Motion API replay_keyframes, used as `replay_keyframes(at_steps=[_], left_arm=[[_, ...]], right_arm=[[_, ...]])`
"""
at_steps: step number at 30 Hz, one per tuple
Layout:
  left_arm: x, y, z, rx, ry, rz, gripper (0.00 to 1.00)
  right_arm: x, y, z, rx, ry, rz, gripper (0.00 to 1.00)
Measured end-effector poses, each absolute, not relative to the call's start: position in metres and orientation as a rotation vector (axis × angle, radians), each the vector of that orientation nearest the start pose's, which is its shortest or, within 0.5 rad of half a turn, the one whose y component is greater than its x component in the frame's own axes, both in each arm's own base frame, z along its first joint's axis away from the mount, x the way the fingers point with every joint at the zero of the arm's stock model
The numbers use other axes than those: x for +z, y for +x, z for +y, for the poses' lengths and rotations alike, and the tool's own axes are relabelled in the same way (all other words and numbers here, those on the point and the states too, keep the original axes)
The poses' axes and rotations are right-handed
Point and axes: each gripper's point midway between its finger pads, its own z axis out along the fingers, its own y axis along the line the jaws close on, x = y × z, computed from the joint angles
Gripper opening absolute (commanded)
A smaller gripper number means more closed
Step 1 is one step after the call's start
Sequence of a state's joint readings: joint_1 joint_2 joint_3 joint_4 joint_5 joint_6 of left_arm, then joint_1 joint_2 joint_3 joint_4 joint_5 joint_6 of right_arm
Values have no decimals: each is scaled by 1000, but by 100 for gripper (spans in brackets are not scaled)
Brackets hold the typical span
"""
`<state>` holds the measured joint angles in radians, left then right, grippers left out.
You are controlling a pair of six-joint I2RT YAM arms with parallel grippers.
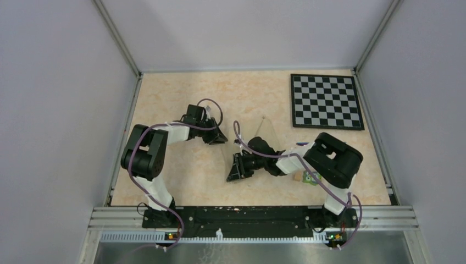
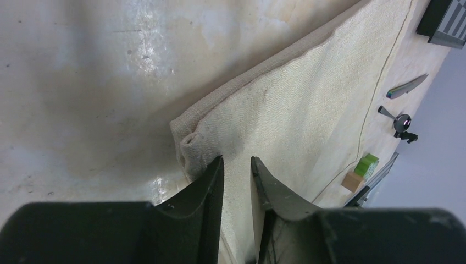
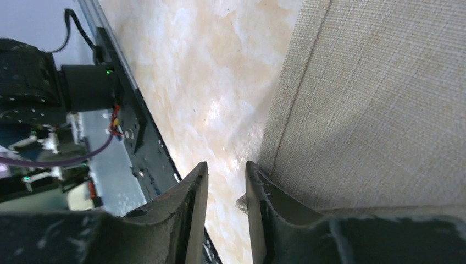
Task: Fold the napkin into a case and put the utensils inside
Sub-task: Flatten out the upper triangle-folded napkin at the center of the board, then pick up the upper triangle-folded napkin from the center of the board.
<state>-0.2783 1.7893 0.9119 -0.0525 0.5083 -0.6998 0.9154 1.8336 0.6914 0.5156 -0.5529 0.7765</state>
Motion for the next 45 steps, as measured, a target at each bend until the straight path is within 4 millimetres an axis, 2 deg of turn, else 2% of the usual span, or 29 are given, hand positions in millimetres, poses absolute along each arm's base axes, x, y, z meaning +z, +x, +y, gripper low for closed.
replay_keyframes(at_steps=[4,7,12,16,22,26,32,35,39,41,45], left_arm=[[34,338,-208,-992,-299,2627,45],[43,337,-202,-938,-283,2633,60],[79,338,-191,-864,-258,2583,85],[109,334,-181,-810,-255,2522,98],[137,320,-168,-763,-261,2444,99],[145,309,-162,-747,-272,2430,99],[158,304,-157,-738,-293,2398,99],[162,303,-151,-708,-310,2382,99],[162,303,-143,-659,-325,2376,99],[162,303,-139,-643,-325,2376,99],[159,306,-128,-607,-347,2380,99]], right_arm=[[33,155,378,1320,-605,2484,43],[39,162,372,1226,-661,2473,49],[49,169,355,1074,-731,2451,56],[57,169,342,1004,-759,2441,61],[73,172,327,926,-759,2399,66],[69,170,314,865,-748,2428,68],[62,161,298,723,-750,2509,69],[72,155,308,672,-779,2522,64],[89,154,337,620,-812,2500,49],[93,154,353,595,-825,2498,44],[81,158,378,494,-843,2536,44]])
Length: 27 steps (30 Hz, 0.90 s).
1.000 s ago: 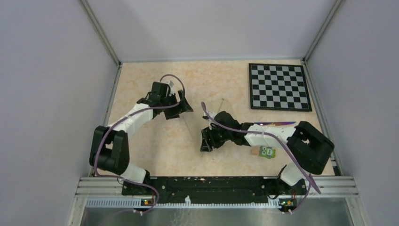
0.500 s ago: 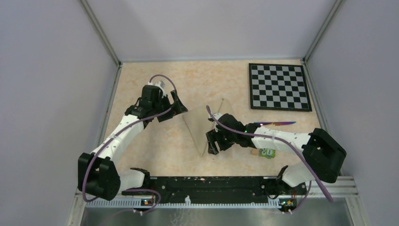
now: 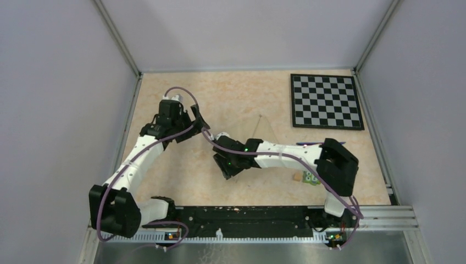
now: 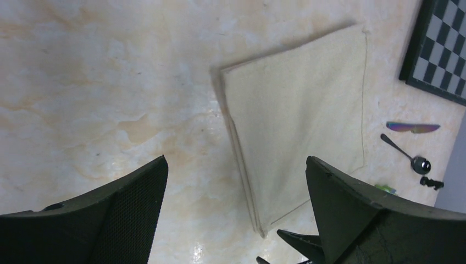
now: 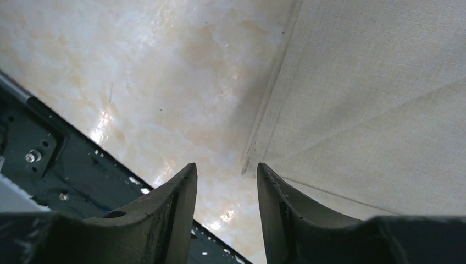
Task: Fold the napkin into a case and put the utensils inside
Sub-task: Pick up the upper triangle-folded napkin from the center of the board.
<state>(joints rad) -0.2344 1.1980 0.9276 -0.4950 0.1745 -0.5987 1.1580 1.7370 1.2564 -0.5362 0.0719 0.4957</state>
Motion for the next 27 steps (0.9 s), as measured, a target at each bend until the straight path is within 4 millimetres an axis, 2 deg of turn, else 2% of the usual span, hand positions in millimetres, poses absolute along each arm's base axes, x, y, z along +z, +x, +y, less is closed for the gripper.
replay_keyframes(at_steps=[4,7,9,13,21,27], left_arm=[[151,312,-104,-543,-450,2401,99],[146,313,-84,-497,-541,2407,99],[146,315,-74,-480,-586,2391,99],[145,314,-59,-462,-647,2367,99],[138,312,-42,-467,-695,2363,99],[129,308,-39,-484,-707,2379,99]], right_arm=[[60,159,383,375,-851,2591,43],[46,158,378,288,-857,2639,37],[41,159,377,249,-860,2660,33],[38,159,376,209,-858,2685,32],[33,159,371,149,-860,2713,34],[20,158,369,101,-862,2740,37]])
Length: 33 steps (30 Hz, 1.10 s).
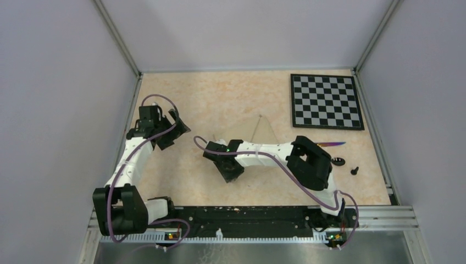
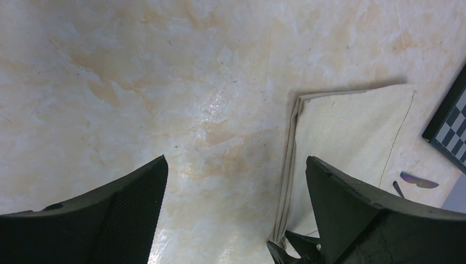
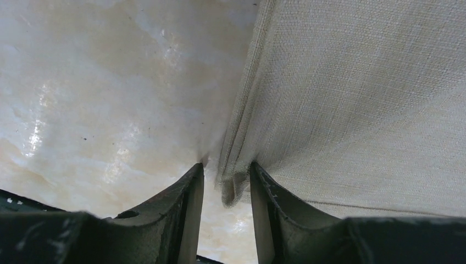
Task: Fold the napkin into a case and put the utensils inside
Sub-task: Pick up the upper triangle-folded napkin from the center of the board.
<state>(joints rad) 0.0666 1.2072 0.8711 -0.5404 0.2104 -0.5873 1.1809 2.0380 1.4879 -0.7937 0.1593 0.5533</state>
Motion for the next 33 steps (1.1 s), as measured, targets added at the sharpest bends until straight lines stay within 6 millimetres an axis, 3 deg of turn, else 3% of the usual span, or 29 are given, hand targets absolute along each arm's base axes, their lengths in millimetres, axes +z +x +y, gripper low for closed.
replay_keyframes(at_steps=[6,15,18,22,28,33], left_arm=[[127,307,-40,-508,-695,2383,99],[117,305,-40,-515,-706,2408,99],[110,301,-45,-552,-700,2422,99],[90,293,-67,-724,-669,2464,99],[53,264,-112,-1086,-690,2488,99],[60,257,-149,-1257,-591,2446,99]], right_arm=[[19,159,371,100,-863,2739,35],[17,165,363,-32,-856,2699,3],[18,168,362,-83,-849,2661,0],[20,168,363,-85,-849,2620,0],[33,167,359,67,-796,2577,0],[55,173,363,220,-732,2548,0]])
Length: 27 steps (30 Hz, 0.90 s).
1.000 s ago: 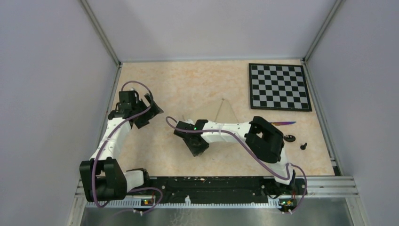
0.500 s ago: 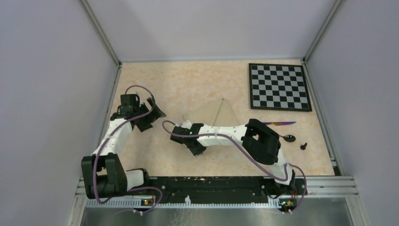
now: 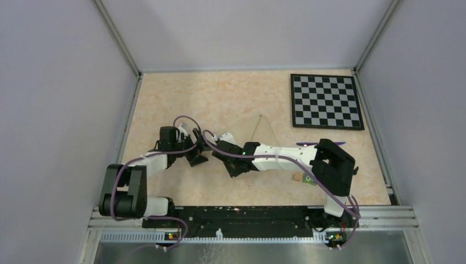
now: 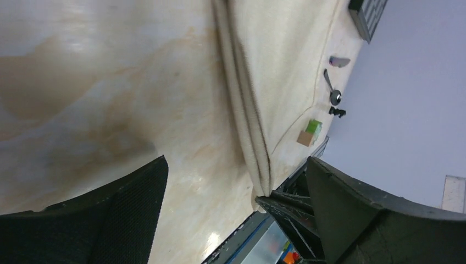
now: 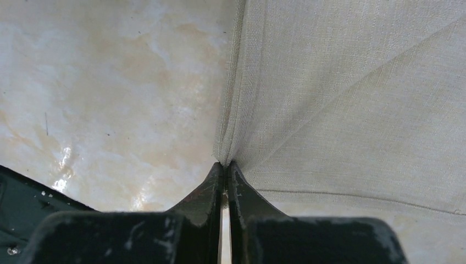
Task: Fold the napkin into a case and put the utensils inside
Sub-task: Pick up the upper triangle-folded napkin from the center of the board.
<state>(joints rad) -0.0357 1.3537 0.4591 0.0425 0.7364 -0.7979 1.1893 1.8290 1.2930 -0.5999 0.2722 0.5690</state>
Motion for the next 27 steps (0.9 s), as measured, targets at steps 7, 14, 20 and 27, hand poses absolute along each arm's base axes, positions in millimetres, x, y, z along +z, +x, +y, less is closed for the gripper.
replay_keyframes(at_steps=[7,14,20,27], left_arm=[[58,257,-187,-1362,-537,2414,91],[50,269,-194,-1420,-622,2370,74],[44,281,-198,-1443,-659,2352,62],[38,304,-201,-1397,-660,2343,36]], right_arm=[[61,176,362,285,-704,2537,0],[72,178,361,327,-683,2518,0],[78,178,361,344,-690,2504,0],[68,175,357,346,-724,2503,0]])
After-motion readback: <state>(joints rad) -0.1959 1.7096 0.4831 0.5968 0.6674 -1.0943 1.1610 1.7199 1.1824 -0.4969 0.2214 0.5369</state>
